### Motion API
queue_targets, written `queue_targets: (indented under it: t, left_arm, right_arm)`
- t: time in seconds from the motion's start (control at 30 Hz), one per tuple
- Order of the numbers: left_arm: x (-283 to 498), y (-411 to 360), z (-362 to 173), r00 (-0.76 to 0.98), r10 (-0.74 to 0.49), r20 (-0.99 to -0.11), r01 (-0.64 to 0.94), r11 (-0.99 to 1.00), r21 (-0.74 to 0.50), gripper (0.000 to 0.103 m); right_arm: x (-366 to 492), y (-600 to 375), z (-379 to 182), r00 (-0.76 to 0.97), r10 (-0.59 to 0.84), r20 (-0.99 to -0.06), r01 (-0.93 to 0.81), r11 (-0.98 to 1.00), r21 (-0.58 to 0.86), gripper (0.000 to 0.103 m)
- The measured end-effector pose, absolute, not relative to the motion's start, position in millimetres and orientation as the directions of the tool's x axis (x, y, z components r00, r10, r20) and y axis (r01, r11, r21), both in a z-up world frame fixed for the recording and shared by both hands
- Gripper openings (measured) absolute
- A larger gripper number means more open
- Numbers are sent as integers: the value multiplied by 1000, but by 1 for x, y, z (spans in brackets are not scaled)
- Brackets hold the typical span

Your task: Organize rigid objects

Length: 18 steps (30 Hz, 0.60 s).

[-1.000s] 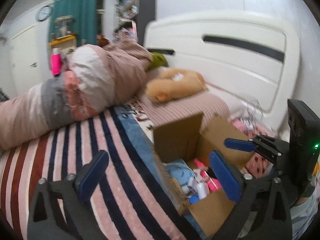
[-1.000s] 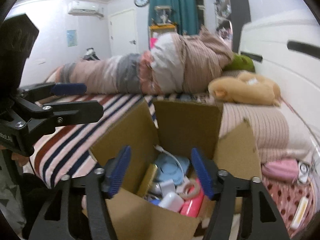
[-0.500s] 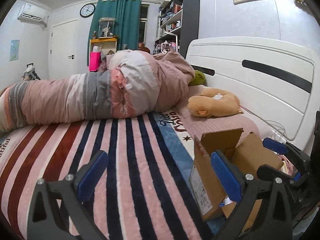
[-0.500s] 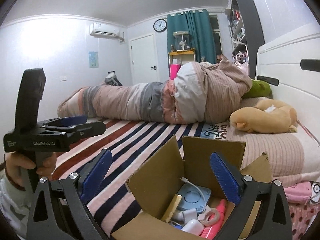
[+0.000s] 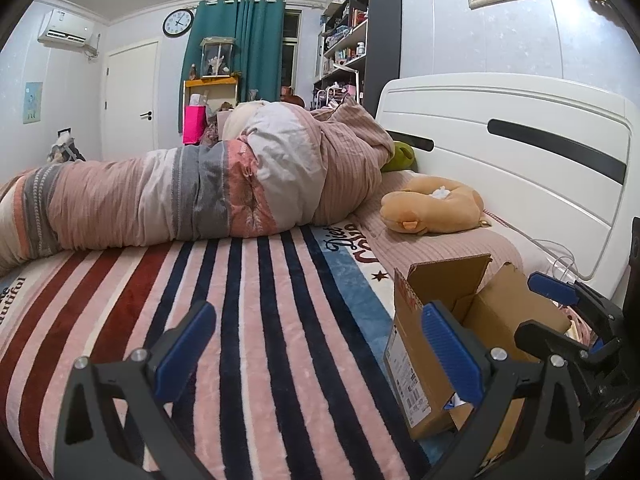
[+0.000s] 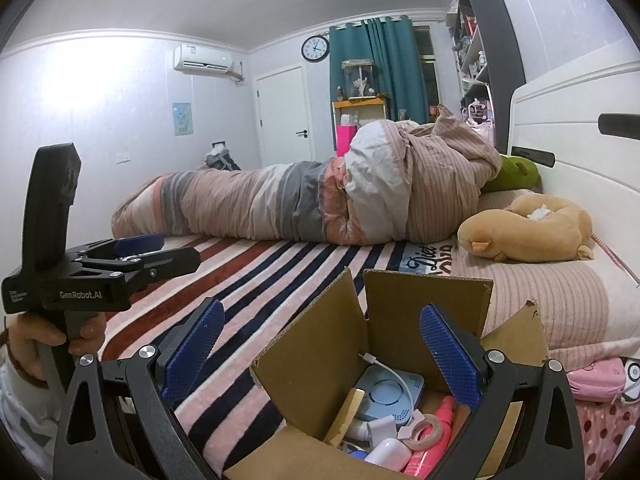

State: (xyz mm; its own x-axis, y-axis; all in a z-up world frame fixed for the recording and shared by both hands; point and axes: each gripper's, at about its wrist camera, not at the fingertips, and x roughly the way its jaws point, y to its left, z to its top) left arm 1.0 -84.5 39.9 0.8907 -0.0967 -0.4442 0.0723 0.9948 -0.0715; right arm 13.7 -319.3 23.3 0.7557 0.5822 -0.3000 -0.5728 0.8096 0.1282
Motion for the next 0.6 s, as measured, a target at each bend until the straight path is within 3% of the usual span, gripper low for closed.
queue_targets:
  t: [0.6]
  left_arm:
    - [-9, -79, 42, 895, -77, -440, 51, 996, -72, 102]
  right_arm:
    - [10, -319, 26, 752, 582, -309, -574, 809, 127, 99]
